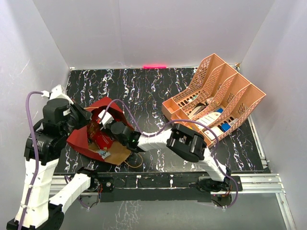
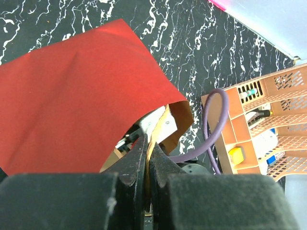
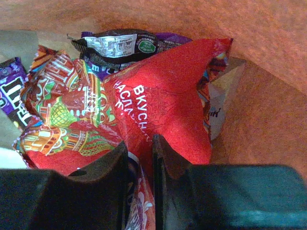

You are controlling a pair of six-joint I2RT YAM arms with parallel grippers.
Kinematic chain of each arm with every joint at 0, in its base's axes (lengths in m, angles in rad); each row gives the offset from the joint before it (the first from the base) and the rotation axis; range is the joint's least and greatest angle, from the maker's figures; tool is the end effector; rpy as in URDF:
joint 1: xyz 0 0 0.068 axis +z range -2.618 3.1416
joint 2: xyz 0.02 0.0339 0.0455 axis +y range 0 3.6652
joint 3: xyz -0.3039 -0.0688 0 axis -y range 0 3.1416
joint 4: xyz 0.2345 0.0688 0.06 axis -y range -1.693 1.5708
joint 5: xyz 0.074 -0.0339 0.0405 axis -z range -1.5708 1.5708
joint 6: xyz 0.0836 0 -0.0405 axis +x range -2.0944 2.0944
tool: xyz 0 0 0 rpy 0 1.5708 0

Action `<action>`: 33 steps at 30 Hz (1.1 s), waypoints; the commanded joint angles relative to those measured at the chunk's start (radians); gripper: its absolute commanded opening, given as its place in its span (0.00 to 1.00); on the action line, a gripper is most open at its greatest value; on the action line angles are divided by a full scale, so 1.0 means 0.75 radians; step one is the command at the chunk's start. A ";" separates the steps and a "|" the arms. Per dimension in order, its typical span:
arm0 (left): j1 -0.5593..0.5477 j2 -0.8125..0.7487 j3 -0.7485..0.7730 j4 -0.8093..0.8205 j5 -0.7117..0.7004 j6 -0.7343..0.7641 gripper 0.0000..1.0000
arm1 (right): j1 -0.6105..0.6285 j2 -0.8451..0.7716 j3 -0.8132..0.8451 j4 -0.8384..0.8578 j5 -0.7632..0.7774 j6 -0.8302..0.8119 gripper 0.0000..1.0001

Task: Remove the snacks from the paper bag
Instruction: Take out the snack from the paper bag.

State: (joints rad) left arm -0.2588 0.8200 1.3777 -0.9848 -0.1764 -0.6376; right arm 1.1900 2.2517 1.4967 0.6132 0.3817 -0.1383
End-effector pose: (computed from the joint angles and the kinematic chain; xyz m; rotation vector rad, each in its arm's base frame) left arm 0.1218 -0.0171 0.4460 -0.4908 1.9526 -0.4004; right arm 0.2420 0.5206 0.2112 -0.8234 1.5140 0.4560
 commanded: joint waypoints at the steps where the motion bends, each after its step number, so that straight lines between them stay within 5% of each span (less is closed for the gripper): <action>1: -0.006 -0.068 -0.042 0.033 -0.069 -0.029 0.00 | -0.011 -0.232 -0.044 0.008 -0.098 0.130 0.20; 8: -0.007 -0.087 -0.083 0.078 -0.080 -0.044 0.00 | -0.012 -0.361 -0.100 -0.094 -0.210 0.328 0.08; 33: -0.005 -0.081 -0.152 0.143 -0.018 -0.045 0.00 | -0.012 -0.423 -0.028 -0.424 -0.300 0.378 0.09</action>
State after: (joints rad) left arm -0.2592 0.7628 1.2736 -0.8986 -0.1993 -0.6704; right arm 1.1835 2.0178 1.4178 0.2073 0.1425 0.1482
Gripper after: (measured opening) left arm 0.007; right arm 0.078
